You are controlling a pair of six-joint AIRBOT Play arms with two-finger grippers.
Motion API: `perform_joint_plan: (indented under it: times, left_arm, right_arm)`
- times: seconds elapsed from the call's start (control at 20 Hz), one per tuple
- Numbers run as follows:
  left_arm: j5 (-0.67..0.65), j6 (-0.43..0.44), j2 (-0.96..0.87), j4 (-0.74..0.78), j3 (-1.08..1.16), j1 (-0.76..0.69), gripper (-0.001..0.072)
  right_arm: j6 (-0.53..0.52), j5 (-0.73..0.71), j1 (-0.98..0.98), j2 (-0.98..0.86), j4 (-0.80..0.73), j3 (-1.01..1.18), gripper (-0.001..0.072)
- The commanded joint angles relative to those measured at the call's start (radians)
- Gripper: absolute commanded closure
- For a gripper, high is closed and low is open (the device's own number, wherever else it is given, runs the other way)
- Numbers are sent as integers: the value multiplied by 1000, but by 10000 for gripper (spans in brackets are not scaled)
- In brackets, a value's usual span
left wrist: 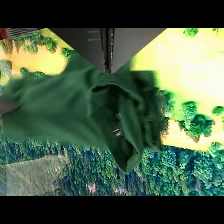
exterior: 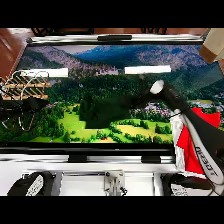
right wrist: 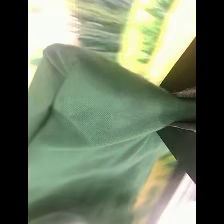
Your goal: Fold the shirts.
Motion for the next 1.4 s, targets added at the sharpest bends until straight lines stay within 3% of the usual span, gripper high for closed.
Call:
perform_joint_plan:
  times: [0.0, 0.35, 0.65, 0.8, 1.15, 1.35]
  left_arm:
    - [-2, 0, 1, 0, 0, 0, 675]
    - [-23, 0, 1, 0, 0, 0, 675]
    - [-29, 0, 1, 0, 0, 0, 675]
    - [-28, 0, 1, 0, 0, 0, 675]
    - [-29, 0, 1, 0, 0, 0, 675]
    - [-29, 1, 1, 0, 0, 0, 675]
  right_arm:
    - [48, 43, -101, 119, -63, 130, 636]
    - [91, 308, -519, 345, -221, 179, 636]
    - [87, 454, -838, 410, -285, 179, 636]
    - [80, 570, -927, 425, -326, 179, 636]
    - [59, 829, -1033, 442, -661, 159, 635]
    - [58, 835, -1052, 515, -666, 8, 634]
